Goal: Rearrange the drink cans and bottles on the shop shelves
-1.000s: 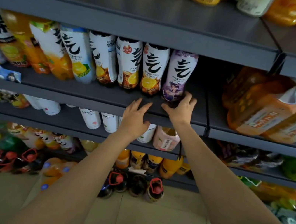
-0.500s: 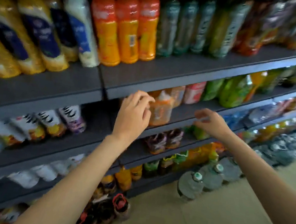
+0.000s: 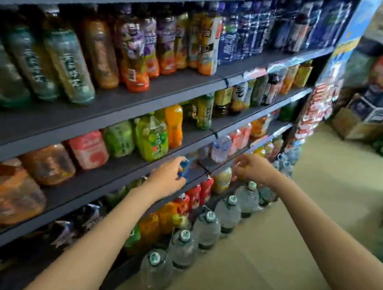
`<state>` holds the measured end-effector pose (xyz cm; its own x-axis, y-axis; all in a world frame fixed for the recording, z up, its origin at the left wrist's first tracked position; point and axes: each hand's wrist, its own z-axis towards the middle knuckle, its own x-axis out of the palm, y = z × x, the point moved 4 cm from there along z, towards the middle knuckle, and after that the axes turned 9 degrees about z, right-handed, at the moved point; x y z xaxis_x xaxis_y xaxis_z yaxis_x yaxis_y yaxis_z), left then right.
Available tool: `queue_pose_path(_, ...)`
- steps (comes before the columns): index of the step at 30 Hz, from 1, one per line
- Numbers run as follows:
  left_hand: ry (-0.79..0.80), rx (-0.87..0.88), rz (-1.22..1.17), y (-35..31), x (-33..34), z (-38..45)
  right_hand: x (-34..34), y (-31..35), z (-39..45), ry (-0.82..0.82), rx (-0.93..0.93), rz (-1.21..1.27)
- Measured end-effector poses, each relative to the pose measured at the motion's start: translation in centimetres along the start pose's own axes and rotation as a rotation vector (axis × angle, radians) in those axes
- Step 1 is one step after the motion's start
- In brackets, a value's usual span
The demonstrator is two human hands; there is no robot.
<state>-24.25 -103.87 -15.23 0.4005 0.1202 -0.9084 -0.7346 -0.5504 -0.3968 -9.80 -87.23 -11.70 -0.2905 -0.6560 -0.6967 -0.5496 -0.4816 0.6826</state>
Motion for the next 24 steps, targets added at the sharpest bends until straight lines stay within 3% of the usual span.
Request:
queue_pose_path(3,-0.144,-0.023,-0.054,-2.8,-0.2,4.7,-4.4,-1.9,3.9,-0.082,-0.022,0.083)
queue_pose_path(6,-0.337,-0.165,-0.126,-2.8,-0.7,9.4,-6.0,-3.1,8.8,-0.102,-0.044,0.163)
queue_pose_path(14,-0.636,-0.610,-0.487,1.8,0.3,18.6,-1.7,-3.3,20.7,0.218,-0.170,0.010)
queue_pose_path(24,-0.826,-0.863,-0.513,3.3,-0.1,25.0,-3.2,-4.6,29.2,0.348,-0.258,0.074)
